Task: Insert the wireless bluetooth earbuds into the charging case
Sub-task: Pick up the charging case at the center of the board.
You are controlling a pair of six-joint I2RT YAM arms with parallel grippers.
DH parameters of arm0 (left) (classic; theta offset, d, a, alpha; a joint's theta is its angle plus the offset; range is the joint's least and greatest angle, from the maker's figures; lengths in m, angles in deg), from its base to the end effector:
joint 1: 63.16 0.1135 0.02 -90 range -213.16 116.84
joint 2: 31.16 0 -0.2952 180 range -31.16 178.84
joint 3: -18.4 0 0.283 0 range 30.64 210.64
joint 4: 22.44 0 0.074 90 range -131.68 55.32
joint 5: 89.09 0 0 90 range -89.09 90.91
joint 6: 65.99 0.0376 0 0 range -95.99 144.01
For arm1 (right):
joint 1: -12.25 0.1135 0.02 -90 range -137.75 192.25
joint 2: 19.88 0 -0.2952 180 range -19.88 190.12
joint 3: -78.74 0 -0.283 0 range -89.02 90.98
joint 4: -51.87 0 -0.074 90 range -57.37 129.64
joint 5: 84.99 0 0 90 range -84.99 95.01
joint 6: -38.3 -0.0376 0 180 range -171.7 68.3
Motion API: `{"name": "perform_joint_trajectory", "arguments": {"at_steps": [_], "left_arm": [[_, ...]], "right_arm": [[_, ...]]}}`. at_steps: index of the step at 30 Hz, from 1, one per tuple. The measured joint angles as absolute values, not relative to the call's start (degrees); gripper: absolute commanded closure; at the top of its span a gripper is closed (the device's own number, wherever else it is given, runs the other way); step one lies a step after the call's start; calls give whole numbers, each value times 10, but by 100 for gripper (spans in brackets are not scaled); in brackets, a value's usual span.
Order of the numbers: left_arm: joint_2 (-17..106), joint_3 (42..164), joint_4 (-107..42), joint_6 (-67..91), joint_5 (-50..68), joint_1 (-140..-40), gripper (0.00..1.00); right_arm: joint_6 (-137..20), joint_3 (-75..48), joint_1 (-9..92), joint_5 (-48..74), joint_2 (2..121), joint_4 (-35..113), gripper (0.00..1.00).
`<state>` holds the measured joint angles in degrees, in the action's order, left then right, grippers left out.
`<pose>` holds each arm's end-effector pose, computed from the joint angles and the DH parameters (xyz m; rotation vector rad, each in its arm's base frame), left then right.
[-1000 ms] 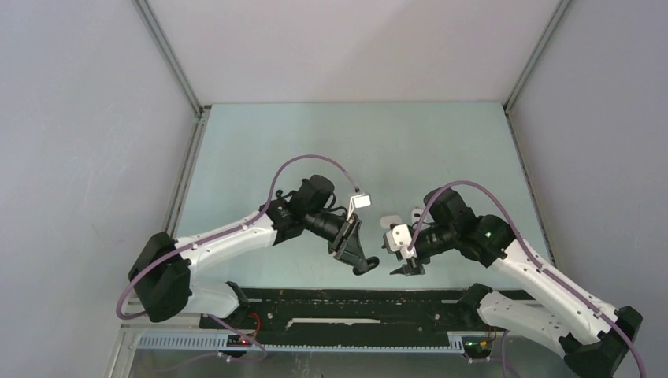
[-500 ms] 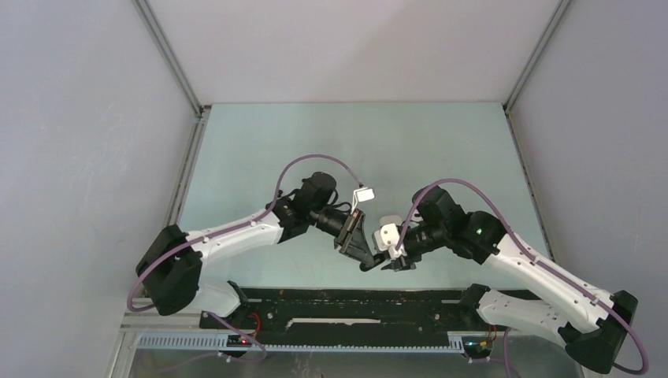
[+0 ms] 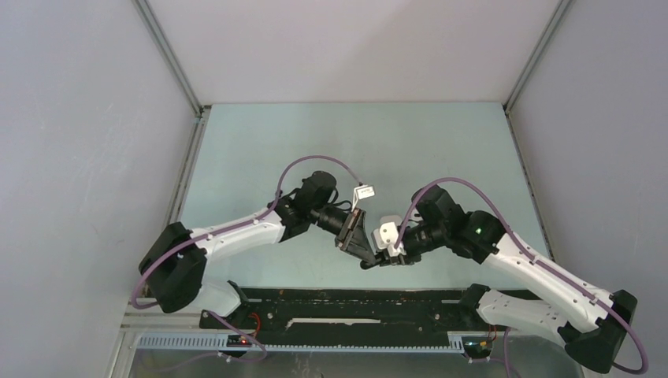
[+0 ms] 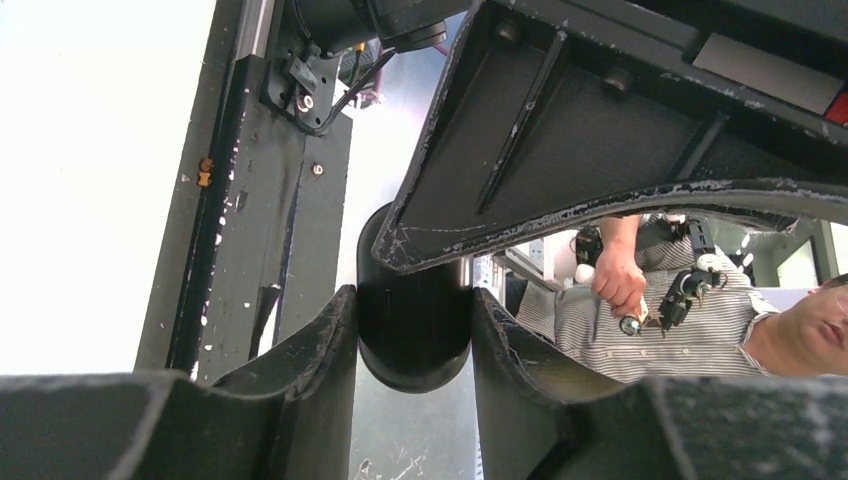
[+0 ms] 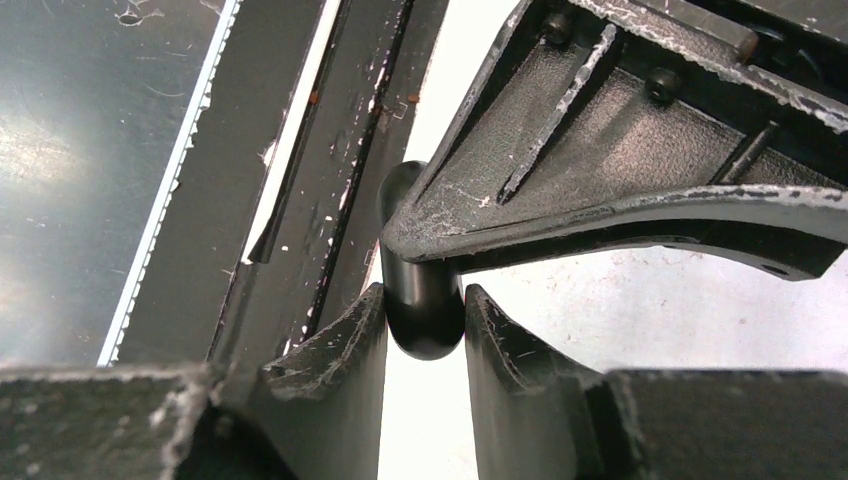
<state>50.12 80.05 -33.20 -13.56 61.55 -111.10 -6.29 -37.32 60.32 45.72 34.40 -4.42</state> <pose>0.1911 -0.2607 0.2635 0.9867 2.2471 -1.9042 0.1134 0.1630 0.3261 -1.8817 1.3111 0.8625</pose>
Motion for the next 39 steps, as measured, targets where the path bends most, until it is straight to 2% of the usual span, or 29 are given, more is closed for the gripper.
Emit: {"name": "perform_joint_trajectory", "arguments": {"at_steps": [4,9,15,19,23,29,39], "left_arm": [[475,780,-315,-128,591,-1105,43],[343,739,-334,-70,502,-1096,41],[132,642,-278,13,265,-1145,39],[37,507,-152,51,139,-1186,40],[75,453,-87,62,98,-1196,41],[169,463,-42,86,101,-1233,42],[258,497,58,87,128,-1238,47]], "right_arm": [[-67,-373,578,474,344,-41,88],[-94,-375,491,531,342,-38,89],[-141,-377,383,617,364,-24,89],[-172,-377,342,679,388,-15,89],[-195,-378,330,727,394,-9,91],[-211,-378,329,769,407,-5,89],[-210,-378,329,777,408,-6,87]]}}
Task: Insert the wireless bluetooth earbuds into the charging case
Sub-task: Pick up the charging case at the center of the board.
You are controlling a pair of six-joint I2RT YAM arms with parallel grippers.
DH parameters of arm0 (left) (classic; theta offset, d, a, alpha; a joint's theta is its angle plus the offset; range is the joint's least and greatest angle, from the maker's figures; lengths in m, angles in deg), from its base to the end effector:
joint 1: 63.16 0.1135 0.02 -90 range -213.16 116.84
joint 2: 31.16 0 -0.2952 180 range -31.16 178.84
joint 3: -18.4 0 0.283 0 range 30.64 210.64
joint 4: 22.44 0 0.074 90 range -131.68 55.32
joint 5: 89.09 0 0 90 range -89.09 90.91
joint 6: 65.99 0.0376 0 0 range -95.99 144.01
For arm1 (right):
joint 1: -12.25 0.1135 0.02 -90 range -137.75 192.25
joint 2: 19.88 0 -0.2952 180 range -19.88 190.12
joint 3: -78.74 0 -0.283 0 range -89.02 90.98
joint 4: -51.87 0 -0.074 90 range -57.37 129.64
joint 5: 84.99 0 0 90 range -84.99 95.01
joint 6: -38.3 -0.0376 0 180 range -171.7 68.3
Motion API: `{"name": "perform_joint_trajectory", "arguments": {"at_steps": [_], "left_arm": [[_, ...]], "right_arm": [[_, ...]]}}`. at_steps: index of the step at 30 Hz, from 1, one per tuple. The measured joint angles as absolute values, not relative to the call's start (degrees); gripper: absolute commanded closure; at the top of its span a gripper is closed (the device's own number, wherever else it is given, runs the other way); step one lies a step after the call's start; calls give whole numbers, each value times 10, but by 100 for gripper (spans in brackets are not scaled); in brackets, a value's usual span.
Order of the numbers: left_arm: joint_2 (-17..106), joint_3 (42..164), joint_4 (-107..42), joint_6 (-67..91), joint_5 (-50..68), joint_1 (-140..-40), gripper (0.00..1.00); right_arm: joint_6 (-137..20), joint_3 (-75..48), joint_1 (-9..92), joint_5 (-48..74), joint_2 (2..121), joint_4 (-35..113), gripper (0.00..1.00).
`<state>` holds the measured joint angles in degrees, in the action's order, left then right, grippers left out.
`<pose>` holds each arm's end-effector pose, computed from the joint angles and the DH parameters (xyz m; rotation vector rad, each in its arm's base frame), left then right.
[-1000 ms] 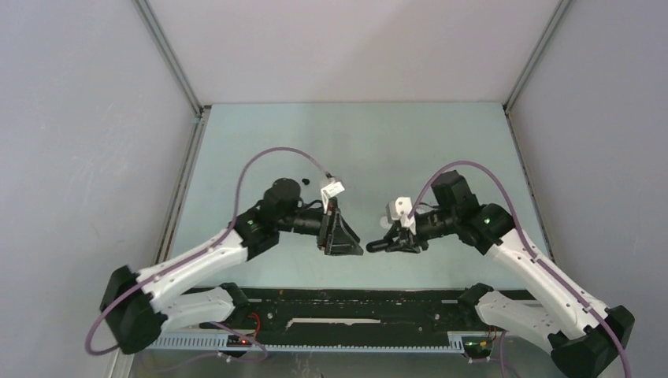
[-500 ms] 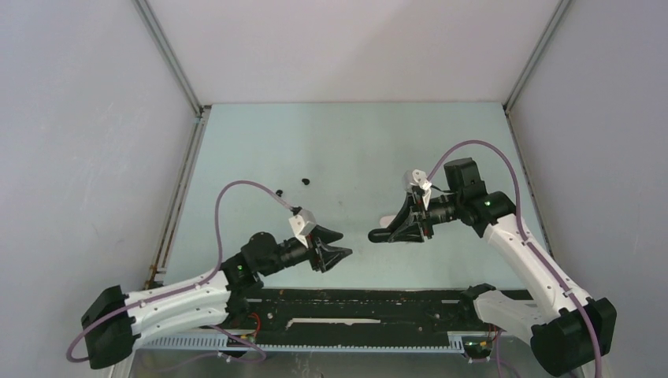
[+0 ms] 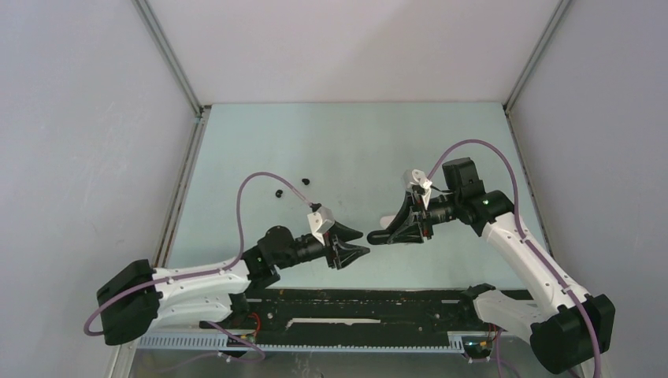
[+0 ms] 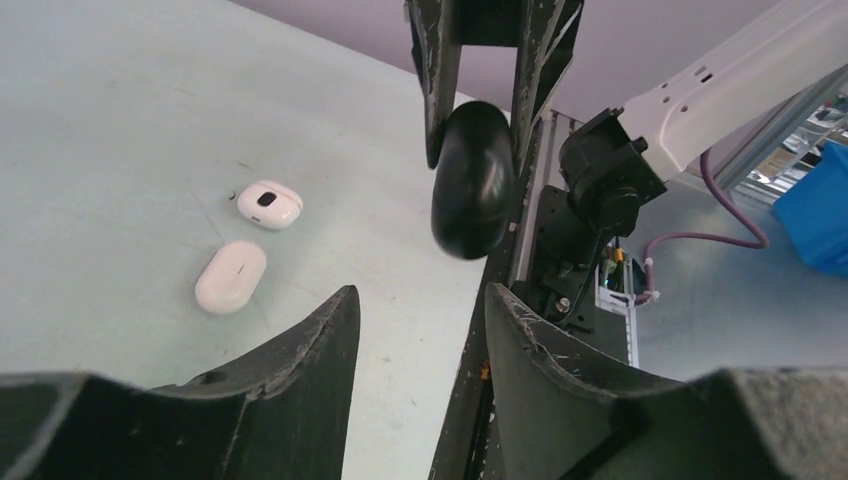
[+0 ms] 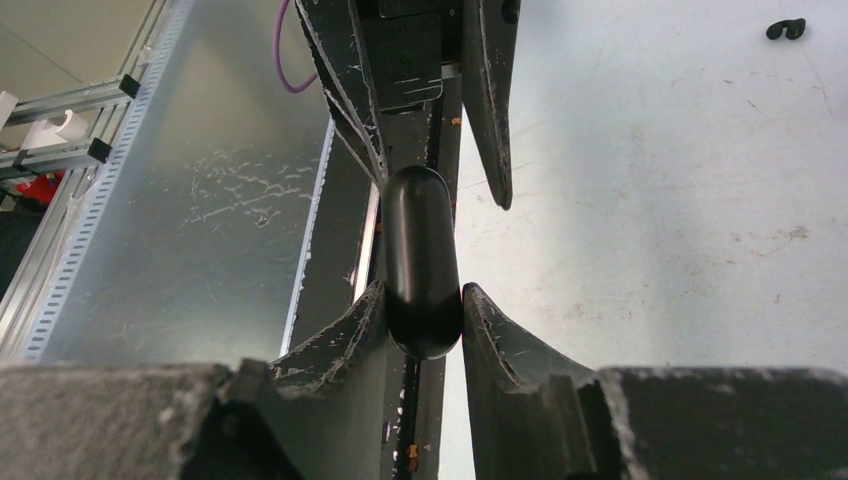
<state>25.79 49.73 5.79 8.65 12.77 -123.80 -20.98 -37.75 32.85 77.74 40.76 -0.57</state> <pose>0.1035 -0.1998 0.2436 0.7985 1.4498 -1.1949 0.1869 0.1086 0.3201 -1.3413 1.5523 1.3880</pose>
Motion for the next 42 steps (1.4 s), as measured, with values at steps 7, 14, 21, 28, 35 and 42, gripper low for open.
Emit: {"name": "perform_joint_trajectory", "arguments": {"at_steps": [7,14,21,28,35,42], "left_arm": [[323,515,123,63,162,-1238,51],[360,518,169,39,182,-1238,53],[364,532,182,30,183,-1238,57],[376,537,188,30,197,-1238,56],[389,538,188,30,209,-1238,57],[400,549,188,30,220,-1238,65]], "right_arm": [[-198,-378,329,777,408,-12,86],[-186,-378,329,777,408,-22,86],[-176,-378,332,773,408,-31,84],[-172,-378,335,770,408,-31,83],[-172,-378,335,770,408,-31,83],[-172,-378,335,770,408,-31,83]]}}
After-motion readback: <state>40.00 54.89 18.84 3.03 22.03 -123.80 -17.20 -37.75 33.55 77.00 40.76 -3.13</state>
